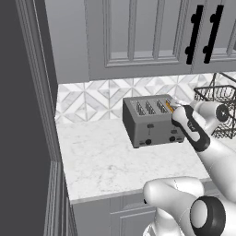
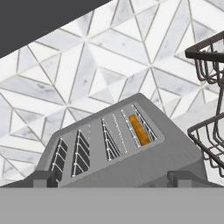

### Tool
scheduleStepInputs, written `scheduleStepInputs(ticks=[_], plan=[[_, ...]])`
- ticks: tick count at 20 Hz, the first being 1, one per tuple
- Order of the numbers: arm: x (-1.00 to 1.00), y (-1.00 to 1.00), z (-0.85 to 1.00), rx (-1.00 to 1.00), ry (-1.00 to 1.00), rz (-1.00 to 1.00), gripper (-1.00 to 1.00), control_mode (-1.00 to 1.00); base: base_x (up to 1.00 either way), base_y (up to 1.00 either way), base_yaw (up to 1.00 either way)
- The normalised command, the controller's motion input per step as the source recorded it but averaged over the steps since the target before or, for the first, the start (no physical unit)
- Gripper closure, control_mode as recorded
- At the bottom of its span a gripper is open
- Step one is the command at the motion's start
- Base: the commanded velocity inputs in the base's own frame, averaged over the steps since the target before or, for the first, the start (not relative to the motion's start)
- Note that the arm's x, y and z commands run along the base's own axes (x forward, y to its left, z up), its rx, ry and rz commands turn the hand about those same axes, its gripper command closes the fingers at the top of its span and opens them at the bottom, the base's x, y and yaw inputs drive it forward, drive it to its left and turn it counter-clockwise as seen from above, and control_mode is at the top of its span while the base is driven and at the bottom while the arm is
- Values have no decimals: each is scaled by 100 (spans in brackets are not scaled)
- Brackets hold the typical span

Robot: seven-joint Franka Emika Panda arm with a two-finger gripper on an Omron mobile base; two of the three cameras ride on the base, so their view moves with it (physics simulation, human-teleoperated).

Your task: Start the toaster. Once the lever pops up, take the bread to the plate on the dining counter.

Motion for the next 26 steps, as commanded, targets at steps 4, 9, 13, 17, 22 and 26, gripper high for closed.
scheduleStepInputs(ticks=[4, 9, 13, 17, 22, 26], plan=[[0, 0, 0, 0, 0, 0, -100, -100, 0, 0, 0], [0, 0, 0, 0, 0, 0, -100, -100, 0, 0, 0], [0, 0, 0, 0, 0, 0, -100, -100, 0, 0, 0], [0, 0, 0, 0, 0, 0, -100, -100, 0, 0, 0], [0, 0, 0, 0, 0, 0, -100, -100, 0, 0, 0], [0, 0, 0, 0, 0, 0, -100, -100, 0, 0, 0]])
